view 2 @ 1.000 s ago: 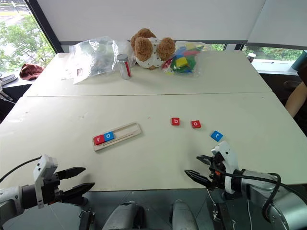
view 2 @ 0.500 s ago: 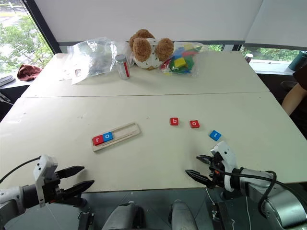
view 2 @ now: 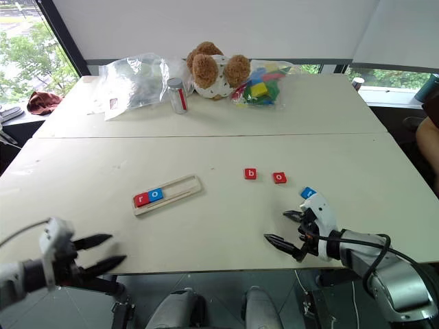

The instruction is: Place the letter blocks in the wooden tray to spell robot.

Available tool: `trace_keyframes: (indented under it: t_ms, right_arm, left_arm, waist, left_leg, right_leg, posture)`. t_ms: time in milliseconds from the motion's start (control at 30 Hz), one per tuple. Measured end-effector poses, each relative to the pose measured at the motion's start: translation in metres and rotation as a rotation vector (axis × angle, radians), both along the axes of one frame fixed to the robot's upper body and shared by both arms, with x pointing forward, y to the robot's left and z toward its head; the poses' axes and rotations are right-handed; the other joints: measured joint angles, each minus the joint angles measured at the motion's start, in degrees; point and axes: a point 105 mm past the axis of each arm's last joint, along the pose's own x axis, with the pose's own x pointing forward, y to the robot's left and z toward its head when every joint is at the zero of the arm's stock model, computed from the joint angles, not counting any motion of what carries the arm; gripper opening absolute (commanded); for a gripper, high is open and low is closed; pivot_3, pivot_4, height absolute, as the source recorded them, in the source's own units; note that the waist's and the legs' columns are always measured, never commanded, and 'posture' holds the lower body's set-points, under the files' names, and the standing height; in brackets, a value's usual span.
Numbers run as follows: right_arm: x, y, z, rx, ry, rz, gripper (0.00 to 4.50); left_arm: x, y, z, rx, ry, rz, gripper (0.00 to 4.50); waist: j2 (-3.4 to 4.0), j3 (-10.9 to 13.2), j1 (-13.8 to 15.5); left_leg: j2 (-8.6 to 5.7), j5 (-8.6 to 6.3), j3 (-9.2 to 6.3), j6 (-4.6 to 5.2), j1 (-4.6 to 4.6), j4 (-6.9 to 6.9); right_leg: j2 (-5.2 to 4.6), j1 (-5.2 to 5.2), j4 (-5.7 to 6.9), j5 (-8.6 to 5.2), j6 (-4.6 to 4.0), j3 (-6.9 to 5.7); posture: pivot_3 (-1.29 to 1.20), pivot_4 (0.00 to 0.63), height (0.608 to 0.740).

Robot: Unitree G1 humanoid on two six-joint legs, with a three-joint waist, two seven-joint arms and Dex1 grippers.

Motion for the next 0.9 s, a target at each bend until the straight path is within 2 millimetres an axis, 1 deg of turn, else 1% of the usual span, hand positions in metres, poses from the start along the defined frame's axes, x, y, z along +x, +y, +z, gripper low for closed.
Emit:
trace_keyframes:
  t_ms: [33, 100, 167, 200, 233, 333, 400, 467, 533, 700, 900]
  right_arm:
    - [0.005, 0.000, 0.004, 0.006, 0.002, 0.005, 4.48]
    - [0.014, 0.010, 0.021, 0.041, -0.014, 0.037, 4.48]
    - [0.021, 0.032, 0.044, 0.090, -0.062, 0.111, 4.48]
    - [0.021, 0.042, 0.051, 0.098, -0.076, 0.151, 4.48]
    - [0.021, 0.049, 0.053, 0.095, -0.074, 0.176, 4.48]
    - [0.022, 0.075, 0.054, 0.115, -0.069, 0.240, 4.48]
    - [0.023, 0.084, 0.058, 0.123, -0.080, 0.257, 4.48]
    - [0.024, 0.087, 0.060, 0.116, -0.083, 0.261, 4.48]
    - [0.021, 0.089, 0.057, 0.110, -0.067, 0.267, 4.48]
    - [0.013, 0.095, 0.060, 0.105, -0.070, 0.290, 4.48]
    - [0.006, 0.093, 0.051, 0.102, -0.038, 0.277, 4.48]
  left_arm:
    - [0.011, 0.007, 0.010, 0.025, -0.036, -0.010, 4.50]
    - [0.034, 0.013, 0.030, 0.076, -0.115, -0.056, 4.50]
    - [0.056, 0.011, 0.051, 0.123, -0.200, -0.123, 4.50]
    - [0.064, 0.008, 0.055, 0.136, -0.224, -0.161, 4.50]
    - [0.070, 0.004, 0.055, 0.144, -0.233, -0.193, 4.50]
    - [0.089, -0.011, 0.047, 0.137, -0.229, -0.280, 4.50]
    - [0.100, -0.023, 0.043, 0.135, -0.239, -0.346, 4.50]
    - [0.107, -0.030, 0.039, 0.139, -0.240, -0.385, 4.50]
    - [0.114, -0.033, 0.033, 0.149, -0.235, -0.414, 4.50]
    - [0.112, -0.039, 0.014, 0.172, -0.212, -0.466, 4.50]
    - [0.101, -0.033, -0.002, 0.167, -0.176, -0.448, 4.50]
  waist:
    - [0.07, 0.04, 0.03]
    - [0.10, 0.07, 0.01]
    - [0.11, 0.07, -0.12]
    - [0.15, 0.06, -0.17]
    - [0.15, 0.05, -0.20]
    - [0.14, 0.05, -0.35]
    - [0.14, 0.05, -0.32]
    - [0.13, 0.05, -0.29]
    - [0.12, 0.05, -0.22]
    - [0.11, 0.05, -0.48]
    - [0.09, 0.04, -0.51]
  left_leg:
    - [-0.01, 0.00, 0.00, 0.00, -0.01, 0.01]
    - [-0.01, 0.00, 0.00, 0.00, -0.03, 0.02]
    - [-0.01, 0.00, 0.00, 0.00, -0.08, -0.03]
    - [-0.03, -0.01, 0.01, 0.01, -0.08, -0.12]
    - [-0.04, -0.02, 0.02, 0.02, -0.09, -0.17]
    - [-0.05, -0.01, 0.03, 0.00, -0.37, -0.25]
    - [-0.06, 0.00, 0.03, -0.01, -0.70, -0.13]
    - [-0.09, 0.05, 0.03, -0.09, -0.97, 0.08]
    - [-0.15, 0.03, 0.05, -0.03, -1.00, 0.15]
    - [-0.13, 0.01, 0.06, 0.05, -0.98, 0.17]
    - [-0.11, 0.01, 0.05, 0.05, -0.92, 0.20]
  right_leg:
    - [0.00, -0.01, 0.00, 0.00, 0.00, 0.00]
    - [0.00, -0.05, 0.03, 0.01, 0.00, -0.02]
    - [0.00, -0.15, 0.03, 0.02, 0.02, -0.03]
    - [0.00, -0.16, 0.02, 0.05, 0.08, -0.02]
    - [0.00, -0.20, -0.03, 0.13, 0.22, -0.04]
    - [0.00, -0.49, -0.11, 0.16, 0.28, -0.08]
    - [0.03, -0.74, -0.09, 0.17, 0.29, -0.11]
    - [0.03, -0.96, 0.05, 0.17, 0.30, -0.11]
    - [0.02, -1.00, 0.12, 0.18, 0.30, -0.10]
    - [0.06, -1.00, 0.21, 0.18, 0.31, -0.10]
    - [0.08, -0.95, 0.28, 0.18, 0.32, -0.10]
  posture:
    - [0.00, 0.150, 0.740]
    - [0.00, 0.150, 0.740]
    - [0.00, 0.150, 0.740]
    - [0.00, 0.150, 0.740]
    - [0.00, 0.150, 0.740]
    - [0.00, 0.150, 0.740]
    - [0.00, 0.150, 0.740]
    - [0.00, 0.150, 0.740]
    - [0.00, 0.150, 0.740]
    - [0.00, 0.150, 0.740]
    - [0.00, 0.150, 0.740]
